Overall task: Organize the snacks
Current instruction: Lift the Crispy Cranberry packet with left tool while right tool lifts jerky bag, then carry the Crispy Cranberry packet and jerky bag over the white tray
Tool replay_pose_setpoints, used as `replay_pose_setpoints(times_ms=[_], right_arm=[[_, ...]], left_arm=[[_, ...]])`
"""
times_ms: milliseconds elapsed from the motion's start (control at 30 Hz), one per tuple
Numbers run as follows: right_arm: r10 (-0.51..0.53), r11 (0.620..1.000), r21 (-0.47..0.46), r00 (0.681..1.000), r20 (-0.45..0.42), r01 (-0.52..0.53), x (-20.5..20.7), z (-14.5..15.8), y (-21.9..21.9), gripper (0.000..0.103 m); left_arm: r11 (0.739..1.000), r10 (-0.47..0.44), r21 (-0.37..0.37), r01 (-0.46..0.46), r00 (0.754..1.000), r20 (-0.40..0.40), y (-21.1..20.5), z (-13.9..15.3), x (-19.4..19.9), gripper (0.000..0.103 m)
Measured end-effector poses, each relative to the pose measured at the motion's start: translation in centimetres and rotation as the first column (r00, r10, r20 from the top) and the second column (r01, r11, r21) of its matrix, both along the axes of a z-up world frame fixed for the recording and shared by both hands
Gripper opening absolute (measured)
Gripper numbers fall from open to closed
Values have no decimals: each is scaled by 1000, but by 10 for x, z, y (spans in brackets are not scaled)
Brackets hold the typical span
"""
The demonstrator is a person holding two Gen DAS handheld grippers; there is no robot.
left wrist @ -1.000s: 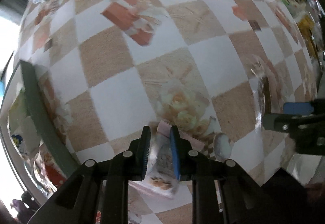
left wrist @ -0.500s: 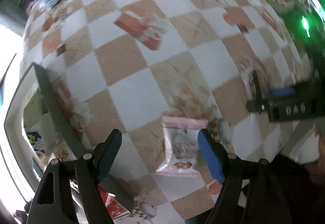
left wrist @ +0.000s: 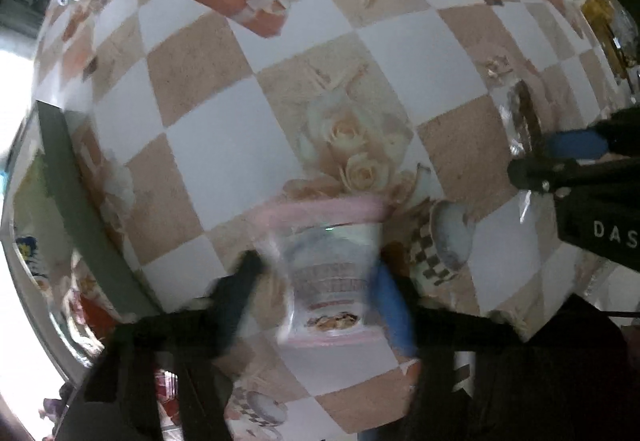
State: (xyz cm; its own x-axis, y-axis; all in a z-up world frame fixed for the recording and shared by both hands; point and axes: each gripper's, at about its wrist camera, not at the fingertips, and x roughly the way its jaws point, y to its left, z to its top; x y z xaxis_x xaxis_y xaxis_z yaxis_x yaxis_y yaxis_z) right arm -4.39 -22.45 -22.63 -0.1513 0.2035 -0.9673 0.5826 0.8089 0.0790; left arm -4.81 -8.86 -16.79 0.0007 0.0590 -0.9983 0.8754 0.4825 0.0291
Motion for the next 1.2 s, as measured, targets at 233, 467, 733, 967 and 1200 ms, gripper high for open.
replay_pose_setpoints(times_ms=[233, 467, 733, 967, 1200], right_arm=[[-64, 996, 70, 996, 60, 60, 1, 10, -1, 37], [-100, 991, 100, 982, 159, 85, 10, 45, 0, 33], [-97, 991, 100, 984, 147, 83, 20, 48, 4, 15], [-106, 988, 122, 990, 90, 95, 11, 16, -3, 79], [-28, 997, 73, 996, 81, 22, 46, -2, 28, 78]], left_arm=[[996, 86, -28, -85, 996, 29, 6, 25, 10, 42], [988, 132, -91, -123, 986, 98, 13, 62, 4, 42], [983, 157, -117, -143, 980, 123, 7, 96, 22, 42], [983, 166, -103, -153, 976, 138, 12, 98, 33, 42], [982, 178, -88, -166, 971, 161, 23, 106, 35, 42]])
